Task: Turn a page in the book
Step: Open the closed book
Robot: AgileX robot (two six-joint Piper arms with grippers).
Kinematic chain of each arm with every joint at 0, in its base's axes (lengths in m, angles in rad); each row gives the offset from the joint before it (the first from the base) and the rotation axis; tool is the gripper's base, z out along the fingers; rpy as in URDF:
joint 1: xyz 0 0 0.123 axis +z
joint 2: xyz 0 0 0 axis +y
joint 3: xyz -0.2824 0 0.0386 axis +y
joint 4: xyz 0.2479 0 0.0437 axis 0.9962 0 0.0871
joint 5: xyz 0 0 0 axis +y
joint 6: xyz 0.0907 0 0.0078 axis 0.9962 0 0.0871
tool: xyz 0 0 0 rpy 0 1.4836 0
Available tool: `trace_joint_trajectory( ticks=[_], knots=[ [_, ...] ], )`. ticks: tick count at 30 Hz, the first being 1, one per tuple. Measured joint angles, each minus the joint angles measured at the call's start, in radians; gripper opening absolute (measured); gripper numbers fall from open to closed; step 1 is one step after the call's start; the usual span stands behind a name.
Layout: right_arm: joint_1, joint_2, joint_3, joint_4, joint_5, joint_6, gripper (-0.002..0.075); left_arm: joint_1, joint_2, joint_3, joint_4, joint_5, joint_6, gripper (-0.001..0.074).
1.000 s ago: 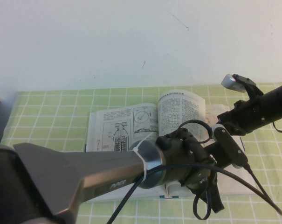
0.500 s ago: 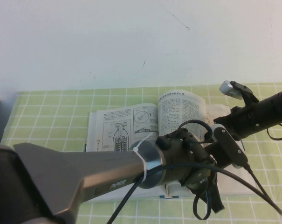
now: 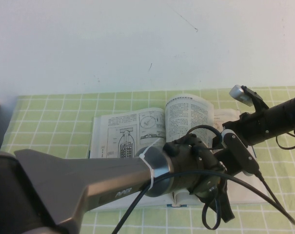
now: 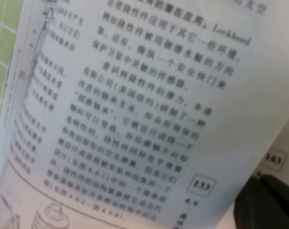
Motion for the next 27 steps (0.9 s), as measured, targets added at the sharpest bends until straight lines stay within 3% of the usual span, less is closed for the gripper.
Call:
trace_joint_trajectory(
  ticks=[5,13,27],
  knots=[
    [0.000,0.007,-0.004,0.000,0.007,0.017,-0.0002,0.000,0.000,0.000,0.037,0.004,-0.061,-0.0004],
    [0.000,0.008,-0.008,0.000,0.011,0.030,-0.0002,-0.006,-0.010,0.000,0.296,0.069,-0.316,-0.0004],
    [0.000,0.008,-0.010,-0.021,0.013,0.072,-0.0002,-0.006,-0.046,0.000,0.597,0.371,-0.581,-0.0004]
  ],
)
